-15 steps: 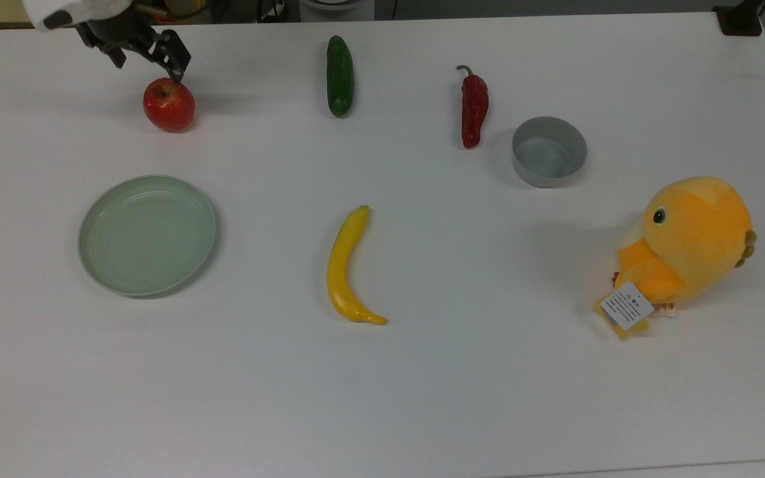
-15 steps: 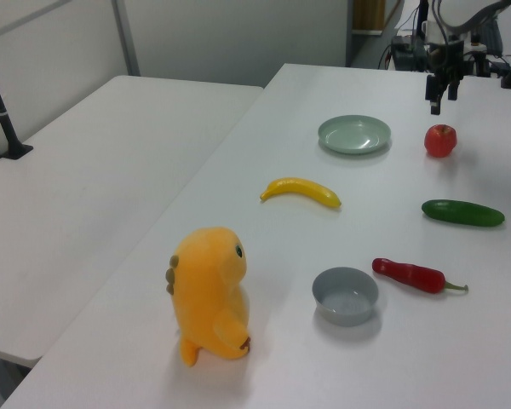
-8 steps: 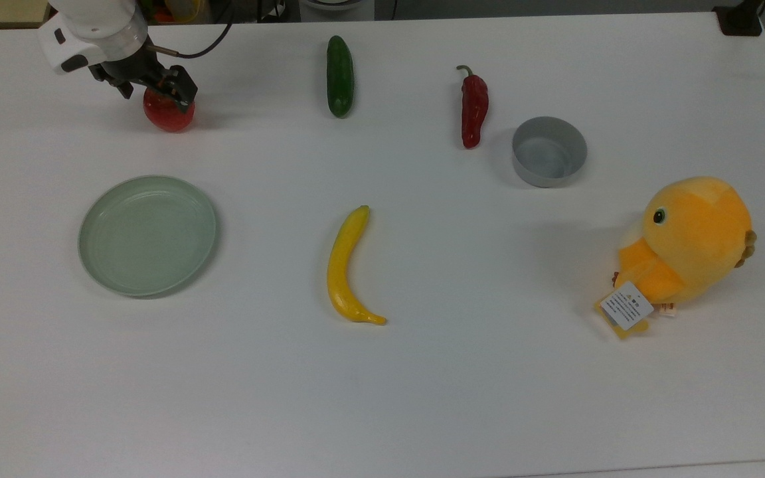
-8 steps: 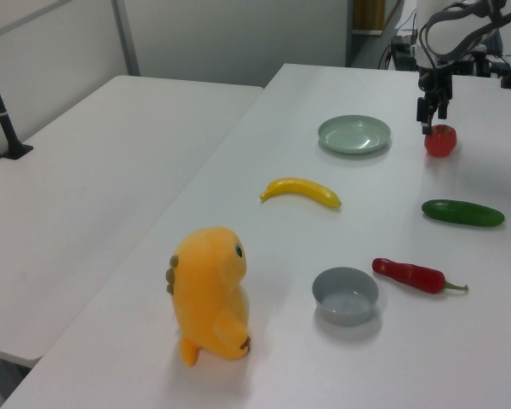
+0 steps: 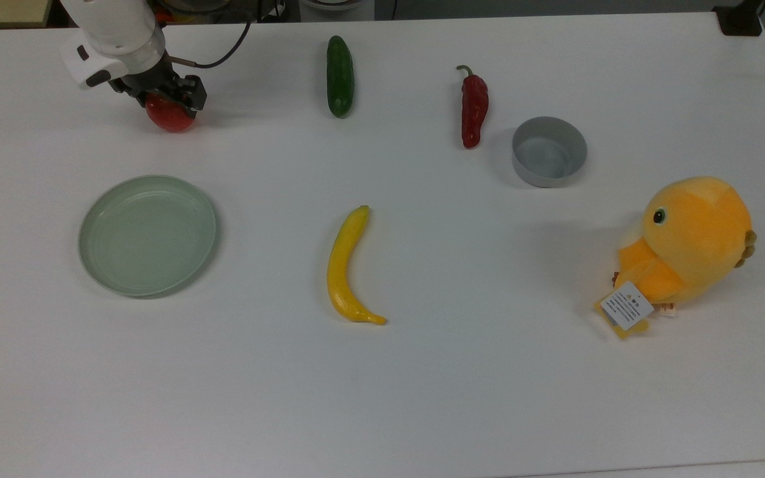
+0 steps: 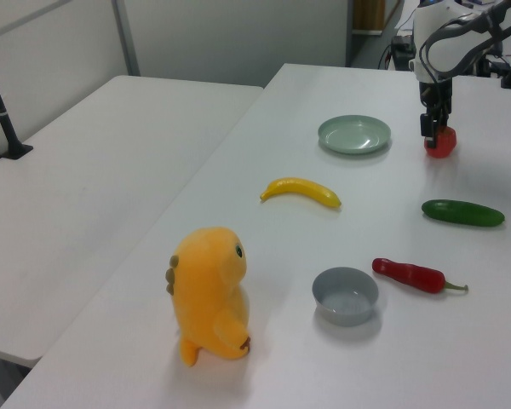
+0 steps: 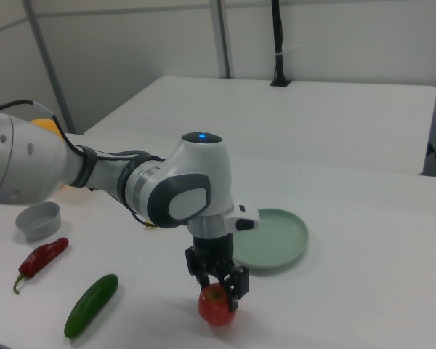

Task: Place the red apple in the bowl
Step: 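Close the gripper around the red apple, then carry the red apple over the grey bowl and lower it in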

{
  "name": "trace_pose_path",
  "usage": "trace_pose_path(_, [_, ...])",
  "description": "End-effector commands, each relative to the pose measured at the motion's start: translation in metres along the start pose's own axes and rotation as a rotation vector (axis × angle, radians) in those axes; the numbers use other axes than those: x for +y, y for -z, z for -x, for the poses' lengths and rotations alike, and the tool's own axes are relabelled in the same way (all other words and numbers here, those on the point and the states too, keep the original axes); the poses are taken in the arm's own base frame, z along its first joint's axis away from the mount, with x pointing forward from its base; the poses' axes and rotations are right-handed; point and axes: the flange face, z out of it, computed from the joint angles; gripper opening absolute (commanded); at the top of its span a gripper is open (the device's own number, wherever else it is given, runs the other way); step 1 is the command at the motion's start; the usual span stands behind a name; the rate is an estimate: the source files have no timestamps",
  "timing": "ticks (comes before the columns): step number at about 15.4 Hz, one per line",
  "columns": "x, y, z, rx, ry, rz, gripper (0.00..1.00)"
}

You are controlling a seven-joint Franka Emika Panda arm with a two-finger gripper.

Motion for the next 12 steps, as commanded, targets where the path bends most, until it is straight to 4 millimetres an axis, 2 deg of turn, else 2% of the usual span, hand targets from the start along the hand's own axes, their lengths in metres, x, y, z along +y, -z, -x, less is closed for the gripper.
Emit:
trace_pose_path(1, [-0.001, -0.001, 0.003, 0.018, 0.023, 0.013, 0.38])
trace_pose_path(4, [0.0, 0.004, 0.002, 0.027, 0.021, 0.014, 0.38])
trace_pose_path(8, [-0.001, 0.039, -0.015, 0.105, -0.07, -0.01, 0.39])
trace_pose_path(9, [-0.007, 0.048, -0.019, 0.125, -0.09, -0.021, 0.39])
trace_pose_path(12, [-0.048, 0.083, -0.039, 0.208, -0.13, -0.099, 0.39])
